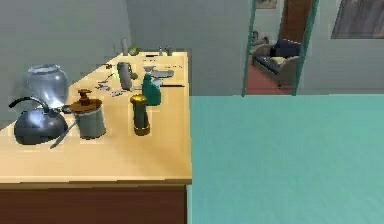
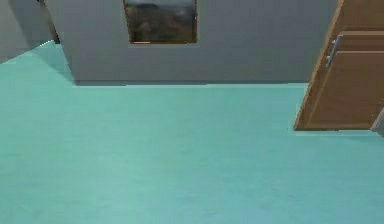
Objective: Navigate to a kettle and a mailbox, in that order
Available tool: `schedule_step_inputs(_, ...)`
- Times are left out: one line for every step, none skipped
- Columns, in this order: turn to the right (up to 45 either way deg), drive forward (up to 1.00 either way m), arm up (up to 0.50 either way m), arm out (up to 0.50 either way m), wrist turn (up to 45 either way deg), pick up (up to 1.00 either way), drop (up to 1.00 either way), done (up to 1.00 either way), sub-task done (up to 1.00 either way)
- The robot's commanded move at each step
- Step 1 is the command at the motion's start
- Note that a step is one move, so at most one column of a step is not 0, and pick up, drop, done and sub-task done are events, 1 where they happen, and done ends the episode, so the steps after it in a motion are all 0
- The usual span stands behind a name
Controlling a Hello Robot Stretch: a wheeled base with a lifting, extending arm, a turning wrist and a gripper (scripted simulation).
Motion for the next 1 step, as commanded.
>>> schedule_step_inputs(12.0, 0.00, 0.00, 0.00, 0.0, 0.00, 0.00, 0.00, 0.00)
